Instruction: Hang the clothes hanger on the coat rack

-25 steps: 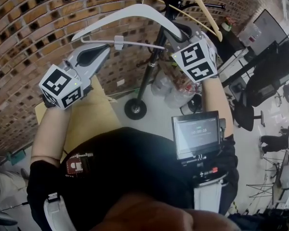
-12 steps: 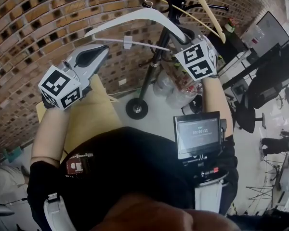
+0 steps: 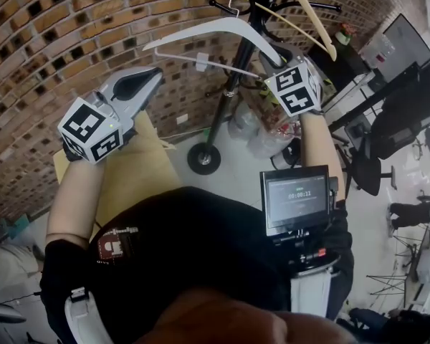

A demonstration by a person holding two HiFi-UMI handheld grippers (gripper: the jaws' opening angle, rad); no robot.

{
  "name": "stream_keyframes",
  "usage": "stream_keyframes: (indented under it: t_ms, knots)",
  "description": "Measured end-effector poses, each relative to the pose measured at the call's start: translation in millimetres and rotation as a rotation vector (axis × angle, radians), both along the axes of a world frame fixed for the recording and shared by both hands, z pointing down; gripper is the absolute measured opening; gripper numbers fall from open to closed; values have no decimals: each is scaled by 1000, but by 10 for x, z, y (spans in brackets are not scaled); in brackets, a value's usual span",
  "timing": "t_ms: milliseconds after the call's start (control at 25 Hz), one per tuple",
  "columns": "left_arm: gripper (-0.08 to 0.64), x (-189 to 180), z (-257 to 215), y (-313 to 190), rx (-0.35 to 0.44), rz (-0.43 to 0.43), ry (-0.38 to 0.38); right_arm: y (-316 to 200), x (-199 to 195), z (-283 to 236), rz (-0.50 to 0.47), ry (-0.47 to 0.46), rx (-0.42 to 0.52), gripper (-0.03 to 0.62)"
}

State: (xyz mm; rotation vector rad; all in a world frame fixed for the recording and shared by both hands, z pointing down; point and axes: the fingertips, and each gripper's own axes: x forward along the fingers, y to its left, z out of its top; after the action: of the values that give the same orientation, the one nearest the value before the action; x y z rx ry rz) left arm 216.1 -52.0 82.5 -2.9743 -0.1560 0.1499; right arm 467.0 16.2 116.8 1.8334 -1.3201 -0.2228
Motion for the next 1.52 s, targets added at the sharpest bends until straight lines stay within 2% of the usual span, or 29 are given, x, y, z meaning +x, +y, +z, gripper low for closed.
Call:
stream_keyframes:
  t_ms: [480, 760, 840, 880, 960, 1160, 1320, 1520]
  knots:
    - [-5, 3, 14, 13, -2, -4, -8, 88, 346, 503, 87, -50, -51, 129]
    - [-5, -30, 79, 17, -6, -4, -7, 60, 400, 628, 102, -66, -18, 135]
    - [-5, -25, 83, 6, -8, -8, -9, 70, 400, 599, 100, -73, 6, 145]
    - [-5, -31, 85, 0, -10, -11, -9, 84, 381, 580, 96, -79, 22, 170]
    - [-5, -49, 97, -20, -15, -19, -7, 119, 319, 557, 84, -90, 47, 206]
    - [-5, -91, 167, -102, -34, -40, -9, 162, 64, 444, 29, -139, 117, 216]
    - [-5, -157, 222, -153, -44, -57, -11, 124, -278, 220, -45, -159, 210, 196]
    - [-5, -281, 289, -212, -65, -93, -11, -66, -769, 112, -191, -228, 257, 159]
